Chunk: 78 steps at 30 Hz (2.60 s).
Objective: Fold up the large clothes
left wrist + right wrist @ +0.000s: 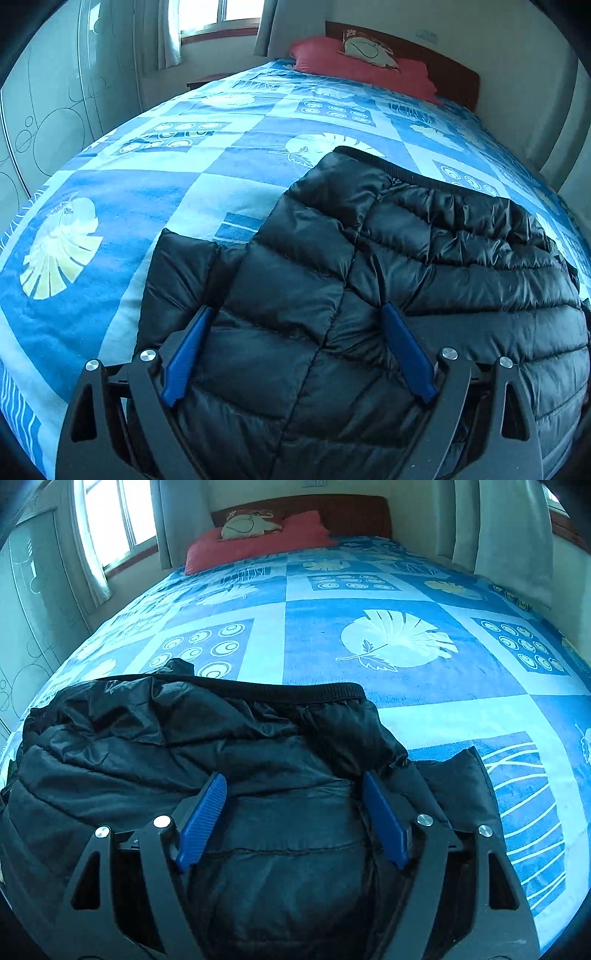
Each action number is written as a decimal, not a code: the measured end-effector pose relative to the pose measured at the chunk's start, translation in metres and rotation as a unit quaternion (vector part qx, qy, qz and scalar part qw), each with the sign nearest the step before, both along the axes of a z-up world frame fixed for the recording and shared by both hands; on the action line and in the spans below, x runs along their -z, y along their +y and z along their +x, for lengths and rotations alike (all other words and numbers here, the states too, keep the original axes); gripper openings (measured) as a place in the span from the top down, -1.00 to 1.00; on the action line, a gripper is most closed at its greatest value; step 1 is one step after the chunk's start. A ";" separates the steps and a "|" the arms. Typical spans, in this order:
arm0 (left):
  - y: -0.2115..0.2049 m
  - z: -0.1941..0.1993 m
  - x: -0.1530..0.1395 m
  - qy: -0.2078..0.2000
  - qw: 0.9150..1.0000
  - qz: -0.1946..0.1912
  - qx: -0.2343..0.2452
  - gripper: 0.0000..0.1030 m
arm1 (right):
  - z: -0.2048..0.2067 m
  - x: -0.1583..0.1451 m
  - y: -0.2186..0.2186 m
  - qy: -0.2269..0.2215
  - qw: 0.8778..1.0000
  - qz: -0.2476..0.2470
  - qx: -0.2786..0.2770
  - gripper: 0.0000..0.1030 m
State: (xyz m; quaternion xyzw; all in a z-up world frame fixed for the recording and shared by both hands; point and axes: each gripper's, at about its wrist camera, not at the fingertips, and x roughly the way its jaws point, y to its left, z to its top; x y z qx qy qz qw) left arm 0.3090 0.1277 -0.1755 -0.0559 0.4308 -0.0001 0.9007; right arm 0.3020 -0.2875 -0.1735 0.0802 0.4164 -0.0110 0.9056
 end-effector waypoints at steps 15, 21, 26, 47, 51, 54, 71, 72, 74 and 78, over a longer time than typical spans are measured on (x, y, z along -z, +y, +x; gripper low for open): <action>0.060 -0.148 -0.043 0.000 0.992 -0.101 -0.075 -0.73 | -0.178 -0.037 -0.038 0.016 0.998 0.010 0.068 -0.48; 0.070 -0.198 -0.021 0.034 0.979 -0.172 -0.100 -0.73 | -0.219 -0.005 -0.051 0.043 0.992 0.070 0.098 -0.48; 0.056 -0.190 -0.006 0.057 0.974 -0.204 -0.084 -0.73 | -0.219 0.009 -0.050 0.048 0.985 0.129 0.100 -0.49; 0.054 -0.215 -0.024 0.004 0.973 -0.203 -0.112 0.48 | -0.243 -0.018 -0.027 -0.010 0.989 0.132 0.064 0.68; 0.053 -0.231 -0.024 0.010 0.976 -0.189 -0.106 0.48 | -0.262 -0.016 -0.029 -0.006 0.989 0.137 0.061 0.68; 0.051 -0.246 -0.024 0.013 0.978 -0.179 -0.105 0.47 | -0.274 -0.015 -0.028 -0.005 0.989 0.134 0.059 0.68; 0.056 -0.264 -0.020 0.023 0.980 -0.172 -0.102 0.46 | -0.300 -0.005 -0.033 0.003 0.990 0.132 0.056 0.67; 0.057 -0.264 -0.018 0.024 0.980 -0.172 -0.100 0.45 | -0.300 -0.004 -0.034 0.005 0.990 0.132 0.055 0.66; 0.058 -0.265 -0.017 0.027 0.980 -0.169 -0.097 0.33 | -0.299 -0.003 -0.035 0.009 0.989 0.133 0.059 0.54; 0.058 -0.262 -0.017 0.035 0.984 -0.149 -0.089 0.01 | -0.300 -0.001 -0.039 0.021 0.988 0.133 0.074 0.21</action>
